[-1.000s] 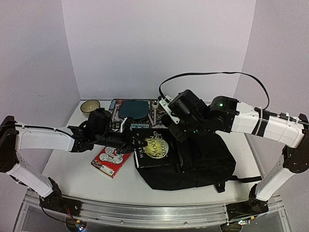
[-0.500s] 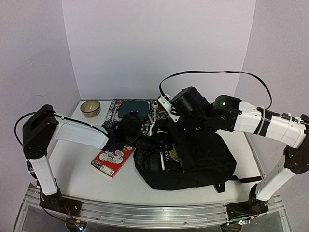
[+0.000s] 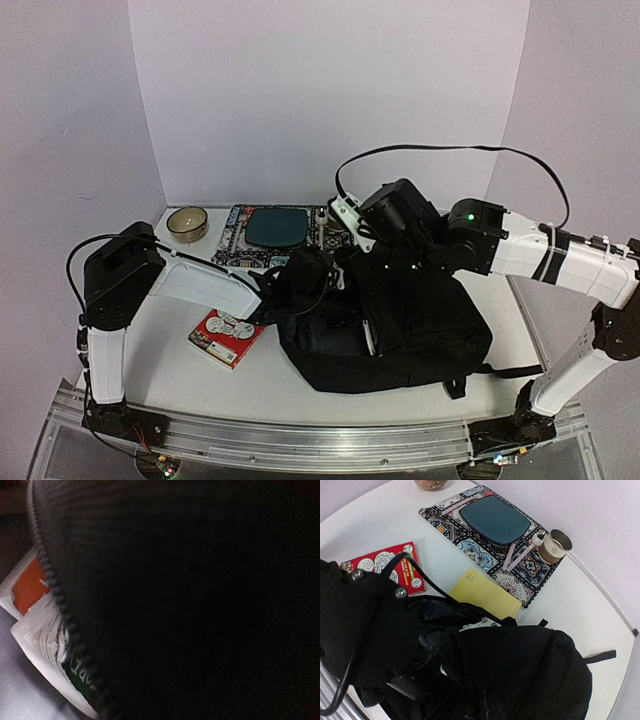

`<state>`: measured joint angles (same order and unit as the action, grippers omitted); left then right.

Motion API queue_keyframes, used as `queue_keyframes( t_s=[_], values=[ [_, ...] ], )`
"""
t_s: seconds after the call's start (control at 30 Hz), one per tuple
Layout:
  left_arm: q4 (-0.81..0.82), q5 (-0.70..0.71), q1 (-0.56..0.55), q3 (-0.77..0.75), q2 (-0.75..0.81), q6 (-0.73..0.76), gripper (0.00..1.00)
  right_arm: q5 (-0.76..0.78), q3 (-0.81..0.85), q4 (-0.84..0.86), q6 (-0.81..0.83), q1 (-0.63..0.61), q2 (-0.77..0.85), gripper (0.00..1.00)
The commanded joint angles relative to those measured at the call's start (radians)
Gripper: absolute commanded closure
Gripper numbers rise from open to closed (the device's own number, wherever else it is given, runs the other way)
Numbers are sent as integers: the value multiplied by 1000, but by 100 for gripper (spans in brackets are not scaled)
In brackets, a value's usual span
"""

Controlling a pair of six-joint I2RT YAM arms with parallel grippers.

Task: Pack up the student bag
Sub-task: Place the book in the largest pocket of the bag.

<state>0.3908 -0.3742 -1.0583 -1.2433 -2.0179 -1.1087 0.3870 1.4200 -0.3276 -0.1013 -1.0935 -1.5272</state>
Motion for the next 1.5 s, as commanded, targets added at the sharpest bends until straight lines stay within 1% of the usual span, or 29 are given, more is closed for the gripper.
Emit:
queue_keyframes(
  t_s=[0.0, 0.1, 0.2, 0.3, 0.43, 0.5, 0.67, 0.77, 0.83, 0.9, 1.0, 1.07, 1.1, 1.3, 1.37, 1.47],
  values=[
    [84, 148, 2, 4, 22, 27, 68, 35, -15, 65, -2, -1, 63, 100],
    [75, 197, -6, 55, 53, 58, 53, 52, -28, 66, -2, -2, 74, 100],
    [48, 244, -19, 87, 88, 92, 40, 61, -38, 66, 0, -1, 84, 100],
    [5, 289, -27, 120, 128, 116, 34, 70, -48, 67, 1, -2, 98, 100],
    [-34, 308, -29, 159, 163, 120, 32, 76, -57, 67, 1, -1, 110, 100],
    [-46, 298, -31, 169, 169, 115, 36, 78, -58, 66, 0, -1, 114, 100],
    [-59, 265, -48, 152, 144, 113, 59, 75, -62, 67, -3, -1, 113, 100],
    [-62, 240, -51, 112, 106, 118, 76, 72, -60, 67, -4, -1, 110, 100],
    [-63, 231, -51, 73, 81, 120, 83, 71, -61, 67, -5, -2, 108, 100],
    [-63, 228, -52, 30, 55, 130, 88, 70, -63, 67, -7, 0, 107, 100],
    [-64, 241, -52, -28, 37, 160, 87, 69, -73, 67, -12, -2, 106, 100],
    [-67, 271, -53, -18, 53, 176, 79, 77, -83, 67, -13, -1, 111, 100],
    [-68, 292, -52, -4, 75, 185, 73, 89, -93, 66, -12, -2, 115, 100],
    [-118, 440, -52, 151, 244, 227, 43, 182, -174, 66, -2, -1, 168, 100],
    [-164, 496, -52, 196, 310, 242, 35, 205, -203, 65, -1, -1, 186, 100],
    [-312, 597, -52, 210, 388, 270, 27, 195, -248, 63, -5, -1, 210, 100]
  ],
)
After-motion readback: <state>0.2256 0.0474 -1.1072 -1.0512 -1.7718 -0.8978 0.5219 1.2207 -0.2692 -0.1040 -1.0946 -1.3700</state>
